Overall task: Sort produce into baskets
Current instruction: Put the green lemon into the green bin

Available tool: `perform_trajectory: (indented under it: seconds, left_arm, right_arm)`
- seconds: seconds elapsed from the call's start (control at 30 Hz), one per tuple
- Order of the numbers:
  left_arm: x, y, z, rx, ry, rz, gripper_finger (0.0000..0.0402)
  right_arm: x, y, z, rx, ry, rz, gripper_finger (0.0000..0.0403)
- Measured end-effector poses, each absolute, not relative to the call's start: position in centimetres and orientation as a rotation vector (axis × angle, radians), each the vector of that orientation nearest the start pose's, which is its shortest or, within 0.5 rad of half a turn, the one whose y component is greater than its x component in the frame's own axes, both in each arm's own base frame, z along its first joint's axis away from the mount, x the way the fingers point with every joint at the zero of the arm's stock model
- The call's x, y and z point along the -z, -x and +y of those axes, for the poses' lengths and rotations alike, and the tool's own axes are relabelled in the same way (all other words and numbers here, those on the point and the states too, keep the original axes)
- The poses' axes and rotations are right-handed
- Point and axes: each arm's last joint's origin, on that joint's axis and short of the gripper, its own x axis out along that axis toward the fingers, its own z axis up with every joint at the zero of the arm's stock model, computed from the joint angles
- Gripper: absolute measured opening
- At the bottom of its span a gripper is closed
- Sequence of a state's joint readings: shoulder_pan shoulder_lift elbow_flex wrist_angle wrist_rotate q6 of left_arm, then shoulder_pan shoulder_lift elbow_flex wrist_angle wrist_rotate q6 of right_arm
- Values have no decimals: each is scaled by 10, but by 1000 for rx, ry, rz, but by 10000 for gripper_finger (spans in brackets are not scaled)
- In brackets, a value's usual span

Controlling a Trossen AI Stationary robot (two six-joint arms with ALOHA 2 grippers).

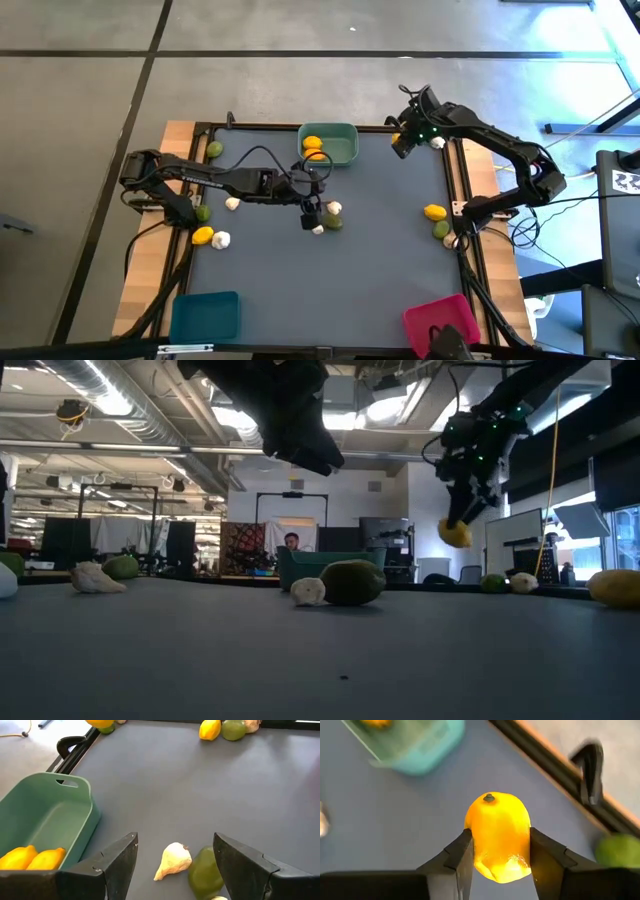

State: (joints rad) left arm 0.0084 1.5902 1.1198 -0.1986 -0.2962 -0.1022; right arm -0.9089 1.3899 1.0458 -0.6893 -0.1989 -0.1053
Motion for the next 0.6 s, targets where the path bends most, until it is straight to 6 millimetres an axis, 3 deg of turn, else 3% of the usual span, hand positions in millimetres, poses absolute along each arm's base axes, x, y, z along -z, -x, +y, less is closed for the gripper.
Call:
perform_trajectory:
  seconds: [0.3,0.6]
  left_arm:
    - [-252,-347,9,-319,0,631,255]
    - [-251,-346,5,-303,-23,645,255]
  right_arm:
    - [-270,-195,-216,524,-404,671,151]
    - [-281,-235,-193,472,-242,558,151]
